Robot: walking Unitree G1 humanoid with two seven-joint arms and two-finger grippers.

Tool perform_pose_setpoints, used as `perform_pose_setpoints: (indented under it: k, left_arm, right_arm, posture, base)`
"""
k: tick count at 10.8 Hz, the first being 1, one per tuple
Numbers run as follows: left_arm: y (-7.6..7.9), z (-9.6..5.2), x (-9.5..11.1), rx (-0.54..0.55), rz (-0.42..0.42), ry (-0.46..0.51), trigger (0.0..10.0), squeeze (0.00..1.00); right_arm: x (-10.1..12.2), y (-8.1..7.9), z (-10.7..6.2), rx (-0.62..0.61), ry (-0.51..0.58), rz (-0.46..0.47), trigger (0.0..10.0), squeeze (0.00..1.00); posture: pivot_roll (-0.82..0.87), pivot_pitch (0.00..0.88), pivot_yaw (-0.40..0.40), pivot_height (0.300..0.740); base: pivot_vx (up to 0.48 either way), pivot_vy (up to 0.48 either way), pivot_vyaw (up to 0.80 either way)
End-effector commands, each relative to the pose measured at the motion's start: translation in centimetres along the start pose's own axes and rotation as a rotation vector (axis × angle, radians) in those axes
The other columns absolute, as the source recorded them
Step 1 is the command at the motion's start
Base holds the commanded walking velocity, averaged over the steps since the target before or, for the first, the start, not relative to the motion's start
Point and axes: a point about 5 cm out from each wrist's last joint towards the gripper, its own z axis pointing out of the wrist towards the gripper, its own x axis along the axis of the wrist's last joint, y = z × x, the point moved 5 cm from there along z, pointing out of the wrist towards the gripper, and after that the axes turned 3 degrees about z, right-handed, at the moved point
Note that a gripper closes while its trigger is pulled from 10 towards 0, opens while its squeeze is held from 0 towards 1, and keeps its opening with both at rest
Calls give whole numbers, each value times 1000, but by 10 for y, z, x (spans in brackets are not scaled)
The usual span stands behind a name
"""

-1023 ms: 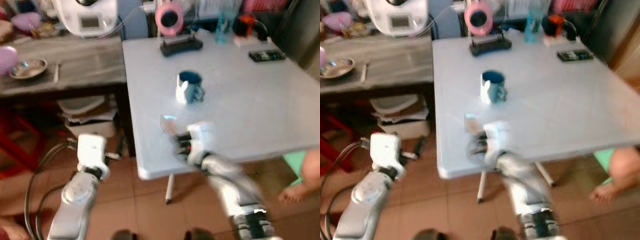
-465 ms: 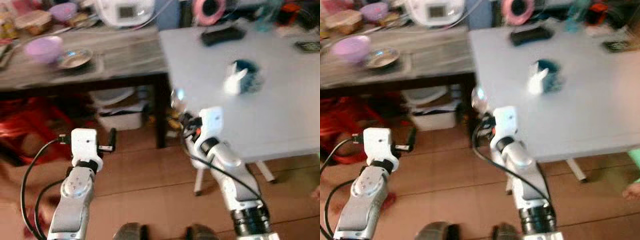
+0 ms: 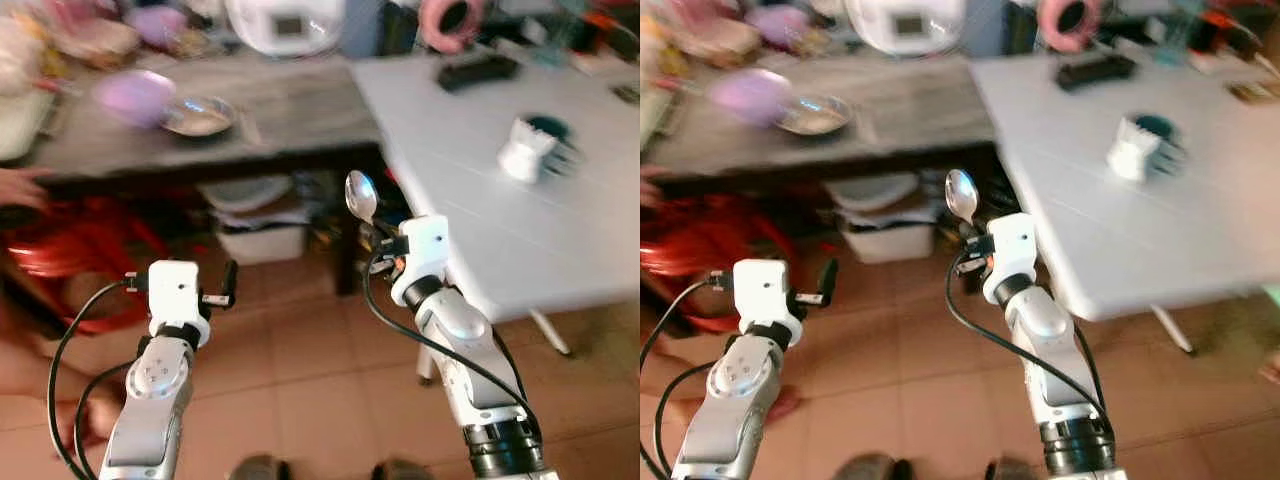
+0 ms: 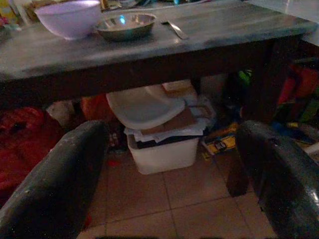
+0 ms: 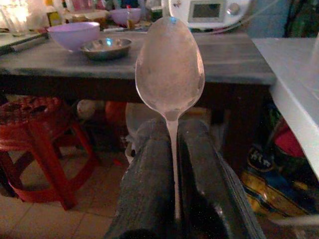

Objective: Setting the table

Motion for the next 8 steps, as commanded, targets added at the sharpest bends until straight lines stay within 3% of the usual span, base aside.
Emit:
perform_pose_setpoints:
  k: [1,3,4,5,8]
  left_arm:
    - [10,1,6,-35,0,22,10000,0]
    - [12,0,7,-42,11,31,10000,0]
    - [14,0,7,-47,6,32,10000,0]
    - [16,-2,6,-56,3,30,10000,0]
    - [22,-3,6,-73,-1,29,10000,0]
  right_arm:
    - [6,8,-2,-23,19,-16,0,0]
    - [5,8,-2,-19,17,-13,510,0]
    - [5,6,-2,-14,15,-17,5608,0]
    - [4,7,-2,-20,12,-15,10000,0]
    - [4,8,-2,-27,13,-16,10000,0]
  posture:
    - [15,80,56,740]
    - [16,81,55,740]
    - [15,82,55,740]
    - [14,82,55,740]
    - [10,83,56,740]
  base:
    - [480,0,0]
    - [480,0,0]
    - [480,0,0]
    - [480,0,0]
    - [480,0,0]
